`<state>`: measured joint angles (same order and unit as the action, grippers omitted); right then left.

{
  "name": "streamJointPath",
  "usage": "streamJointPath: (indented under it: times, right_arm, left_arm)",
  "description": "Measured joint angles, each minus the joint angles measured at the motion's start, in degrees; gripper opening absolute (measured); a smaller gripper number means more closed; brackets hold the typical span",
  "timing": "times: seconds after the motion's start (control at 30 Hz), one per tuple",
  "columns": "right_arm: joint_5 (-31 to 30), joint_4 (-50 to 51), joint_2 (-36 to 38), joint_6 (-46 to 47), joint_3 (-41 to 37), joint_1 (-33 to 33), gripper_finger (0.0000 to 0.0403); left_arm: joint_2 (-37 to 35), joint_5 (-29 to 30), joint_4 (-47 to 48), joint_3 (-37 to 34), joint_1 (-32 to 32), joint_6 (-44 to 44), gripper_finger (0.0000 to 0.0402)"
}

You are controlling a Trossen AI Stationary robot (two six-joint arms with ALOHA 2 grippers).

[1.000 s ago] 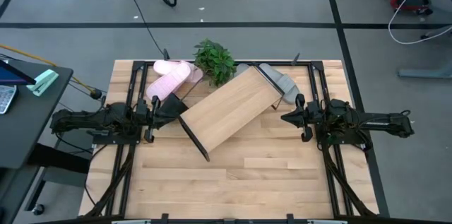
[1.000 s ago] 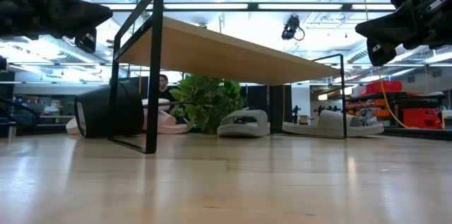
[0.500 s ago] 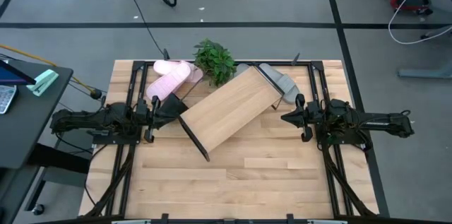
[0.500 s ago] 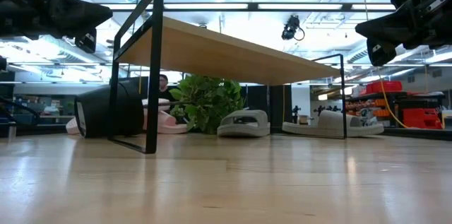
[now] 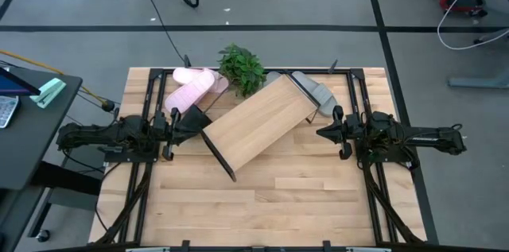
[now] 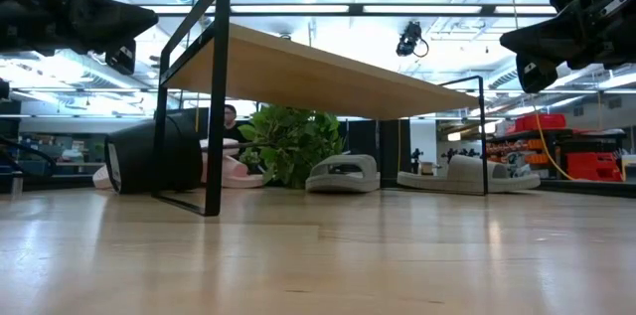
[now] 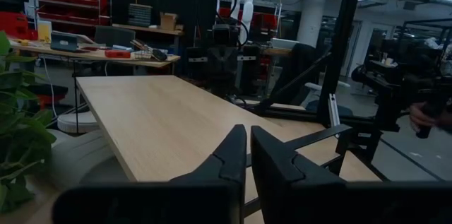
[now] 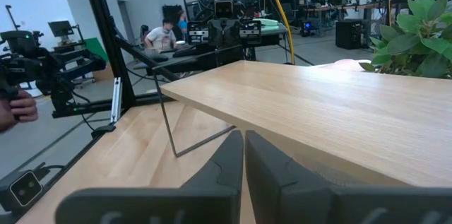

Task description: Pick and place slides into the shelf

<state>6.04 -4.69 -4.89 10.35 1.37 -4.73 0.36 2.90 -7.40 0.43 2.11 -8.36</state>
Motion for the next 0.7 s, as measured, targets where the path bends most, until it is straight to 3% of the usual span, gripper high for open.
streamJointPath:
  times: [0.47, 0.7]
  right_arm:
    - [-0.82, -2.31, 0.02, -7.16, 0.02, -0.02, 0.0023]
    - [-6.12, -1.63, 0.00, -6.97, 2.57, -0.02, 0.0026]
  left_arm:
    - [-0.02, 0.02, -0.04, -0.02, -0.02, -0.02, 0.0027]
    - [-0.02, 0.18, -0.09, 0.00, 0.00, -0.27, 0.0027]
